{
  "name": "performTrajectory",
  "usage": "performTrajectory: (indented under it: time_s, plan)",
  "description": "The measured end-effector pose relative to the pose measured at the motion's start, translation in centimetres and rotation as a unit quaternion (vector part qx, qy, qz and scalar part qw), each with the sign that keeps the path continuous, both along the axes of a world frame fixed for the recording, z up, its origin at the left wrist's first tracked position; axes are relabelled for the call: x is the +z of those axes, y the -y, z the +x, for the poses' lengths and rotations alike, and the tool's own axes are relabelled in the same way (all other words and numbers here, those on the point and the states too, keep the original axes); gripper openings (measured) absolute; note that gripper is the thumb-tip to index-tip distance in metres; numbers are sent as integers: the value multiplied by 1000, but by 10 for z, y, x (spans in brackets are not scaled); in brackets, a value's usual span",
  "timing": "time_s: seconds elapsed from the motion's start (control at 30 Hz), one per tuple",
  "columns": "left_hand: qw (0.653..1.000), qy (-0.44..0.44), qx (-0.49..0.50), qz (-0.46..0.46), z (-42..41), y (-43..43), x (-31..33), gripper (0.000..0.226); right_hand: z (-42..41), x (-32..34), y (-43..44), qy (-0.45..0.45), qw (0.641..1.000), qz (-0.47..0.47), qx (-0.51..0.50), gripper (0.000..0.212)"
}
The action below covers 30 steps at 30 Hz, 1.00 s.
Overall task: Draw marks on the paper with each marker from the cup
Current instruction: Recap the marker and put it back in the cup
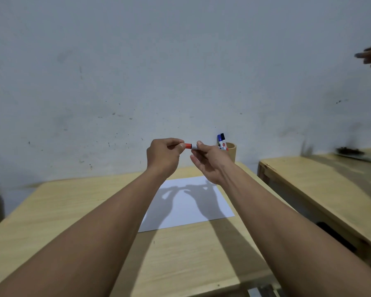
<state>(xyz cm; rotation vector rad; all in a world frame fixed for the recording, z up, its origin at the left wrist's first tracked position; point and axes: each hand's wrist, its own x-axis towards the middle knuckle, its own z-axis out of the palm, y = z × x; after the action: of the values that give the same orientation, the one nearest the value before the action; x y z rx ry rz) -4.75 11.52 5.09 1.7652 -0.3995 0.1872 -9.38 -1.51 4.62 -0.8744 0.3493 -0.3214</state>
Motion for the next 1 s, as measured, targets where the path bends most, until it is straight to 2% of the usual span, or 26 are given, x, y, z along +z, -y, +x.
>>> performTrajectory:
  time_s: [0.07, 0.17, 0.2, 0.3, 0.4, 0.5, 0.6, 0.67, 0.8, 0.83, 0.93, 1.0]
  plan:
    - [1000, 9, 9, 1, -3, 5, 2, 17, -1, 2, -2, 3, 998, -42, -52, 14]
    - [999, 28, 18, 6, -6, 10, 5, 18, -2, 1, 1, 15, 987, -128, -101, 63]
    - [999, 36, 20, 9, -6, 11, 7, 18, -3, 1, 3, 8, 982, -166, -90, 65]
    - [997, 63, 30, 17, -6, 17, 12, 19, -7, 5, 7, -38, 954, -294, -53, 30]
    - [996, 81, 40, 23, -4, 24, 17, 21, -12, 9, 13, -51, 919, -389, -43, 23]
    - [995, 89, 44, 29, 0, 31, 21, 21, -13, 6, 24, -69, 854, -515, -30, 17]
    - [994, 96, 30, 36, 3, 41, 24, 22, -7, -1, 40, -85, 762, -641, -30, 17]
    - [994, 95, 16, 41, 6, 50, 25, 25, -5, -1, 51, -94, 745, -660, -22, 17]
    - [996, 70, 15, 50, 17, 71, 15, 35, 3, 3, 78, -117, 749, -651, -42, 37]
    - [996, 63, 14, 56, 20, 76, 10, 35, 5, 4, 86, -116, 746, -654, -52, 35]
    - [995, 47, 0, 83, 28, 96, -11, 35, 14, 11, 109, -108, 748, -650, -75, 10]
    - [993, 35, -22, 107, 36, 111, -28, 40, 24, 13, 126, -110, 751, -645, -93, 13]
